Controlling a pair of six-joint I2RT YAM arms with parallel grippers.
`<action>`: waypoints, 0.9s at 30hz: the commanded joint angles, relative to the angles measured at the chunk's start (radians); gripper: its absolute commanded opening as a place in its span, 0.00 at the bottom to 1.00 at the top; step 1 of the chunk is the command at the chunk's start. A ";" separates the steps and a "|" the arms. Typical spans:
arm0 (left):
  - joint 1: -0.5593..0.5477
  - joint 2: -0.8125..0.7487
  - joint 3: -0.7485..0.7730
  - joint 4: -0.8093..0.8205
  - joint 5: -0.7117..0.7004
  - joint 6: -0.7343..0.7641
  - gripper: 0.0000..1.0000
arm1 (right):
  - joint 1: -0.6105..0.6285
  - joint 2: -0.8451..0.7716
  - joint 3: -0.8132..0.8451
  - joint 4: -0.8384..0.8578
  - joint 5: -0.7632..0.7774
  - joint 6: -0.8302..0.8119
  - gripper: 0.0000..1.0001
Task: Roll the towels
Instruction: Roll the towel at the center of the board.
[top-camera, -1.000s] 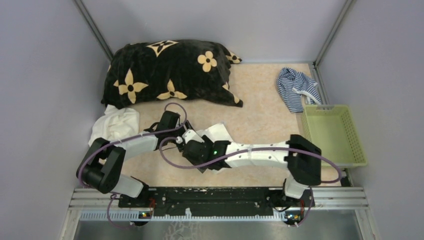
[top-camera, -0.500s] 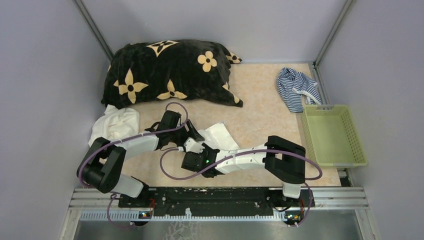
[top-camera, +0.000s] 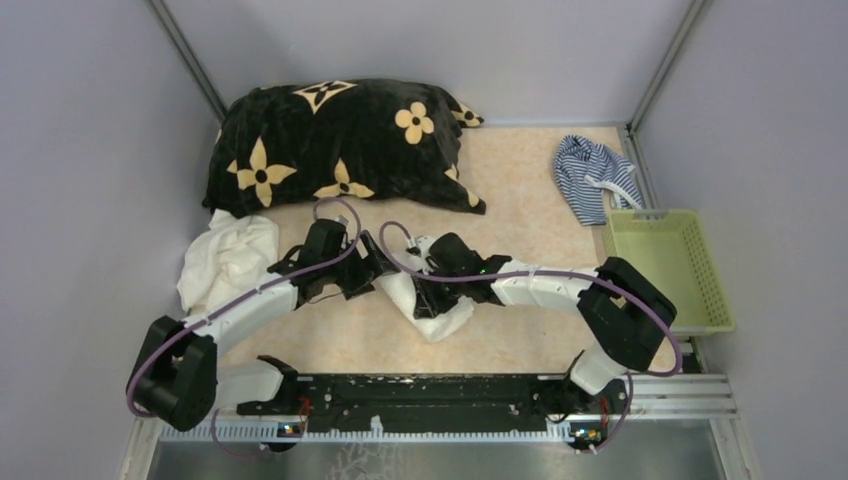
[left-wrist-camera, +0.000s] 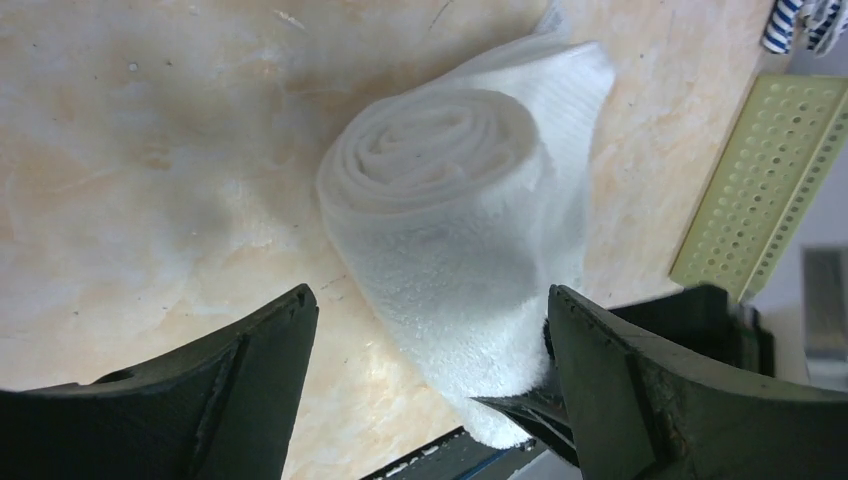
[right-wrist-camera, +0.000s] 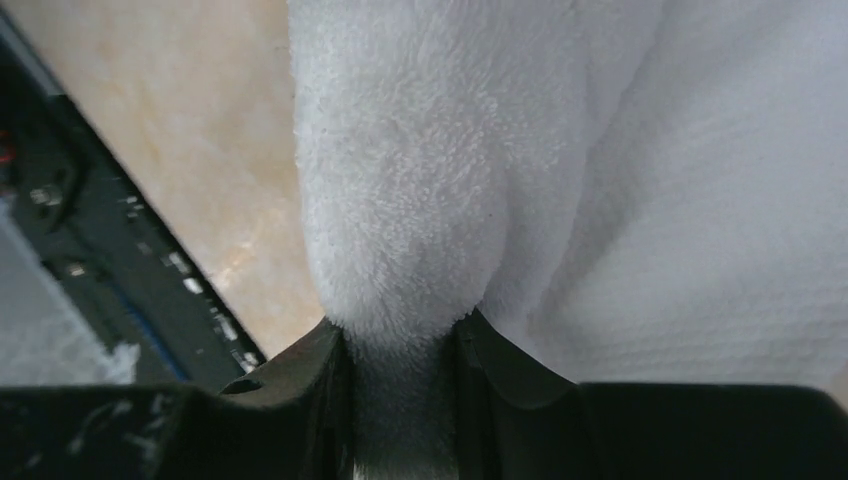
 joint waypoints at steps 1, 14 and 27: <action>0.004 -0.063 -0.035 -0.021 0.013 -0.004 0.90 | -0.086 0.069 -0.133 0.161 -0.530 0.149 0.00; 0.000 0.167 -0.056 0.129 0.084 -0.027 0.78 | -0.230 0.224 -0.252 0.366 -0.685 0.323 0.05; -0.018 0.300 0.020 -0.008 -0.013 0.028 0.67 | 0.053 -0.143 0.155 -0.340 0.256 0.042 0.62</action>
